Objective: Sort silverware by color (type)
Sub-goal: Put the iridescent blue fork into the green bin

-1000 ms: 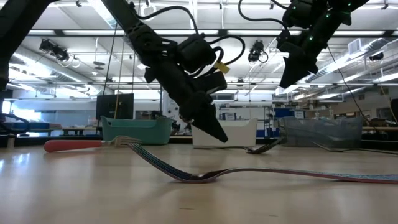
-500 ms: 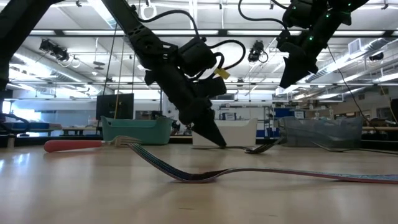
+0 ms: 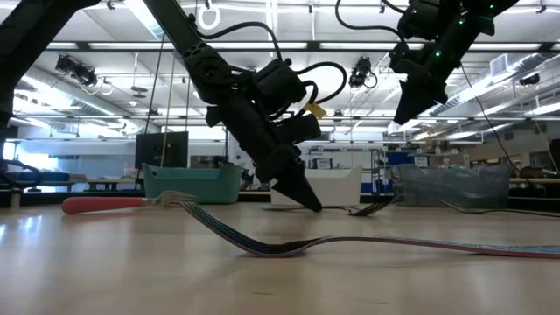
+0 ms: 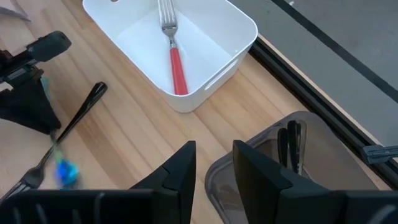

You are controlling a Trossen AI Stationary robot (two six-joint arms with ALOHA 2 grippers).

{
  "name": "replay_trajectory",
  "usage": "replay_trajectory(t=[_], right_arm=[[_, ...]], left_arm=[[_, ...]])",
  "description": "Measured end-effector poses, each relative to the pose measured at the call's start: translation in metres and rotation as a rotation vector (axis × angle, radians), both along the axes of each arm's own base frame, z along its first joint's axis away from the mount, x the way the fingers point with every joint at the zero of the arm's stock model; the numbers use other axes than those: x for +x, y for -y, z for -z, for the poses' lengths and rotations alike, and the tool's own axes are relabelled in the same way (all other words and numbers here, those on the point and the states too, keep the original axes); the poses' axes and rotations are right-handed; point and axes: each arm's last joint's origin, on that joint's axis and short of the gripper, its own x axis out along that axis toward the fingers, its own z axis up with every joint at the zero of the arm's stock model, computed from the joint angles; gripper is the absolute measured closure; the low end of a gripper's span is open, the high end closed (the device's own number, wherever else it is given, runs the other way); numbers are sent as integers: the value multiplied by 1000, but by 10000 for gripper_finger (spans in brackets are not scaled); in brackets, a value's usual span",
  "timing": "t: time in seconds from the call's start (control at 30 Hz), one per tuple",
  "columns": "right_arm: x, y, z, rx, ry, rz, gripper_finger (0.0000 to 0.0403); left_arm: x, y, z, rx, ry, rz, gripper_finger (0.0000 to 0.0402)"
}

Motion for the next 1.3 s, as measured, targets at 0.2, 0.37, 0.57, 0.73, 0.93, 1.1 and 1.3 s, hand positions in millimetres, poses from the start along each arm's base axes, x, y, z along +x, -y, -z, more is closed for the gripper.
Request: replay_trajectory(t=[0.2, 0.37, 0.57, 0.73, 0.93, 1.1, 1.3], right_arm=[[0, 0, 0, 0, 0, 0, 289], [0, 0, 0, 1, -1, 0, 289], [0, 0, 0, 1, -1, 0, 289], [0, 0, 0, 1, -1, 0, 289], [0, 0, 0, 1, -1, 0, 289], [0, 0, 0, 1, -1, 0, 289], [0, 0, 0, 5, 2, 6, 289]], left_arm=[[-1, 0, 1, 36, -14, 27, 393], [-1, 0, 1, 41, -15, 32, 400], [1, -1, -1, 39, -21, 31, 401], [0, -1, 0, 12, -35, 4, 391], [0, -1, 0, -1, -39, -12, 349], [2, -2, -2, -68, -34, -85, 318], [13, -5, -9, -213, -76, -187, 311]])
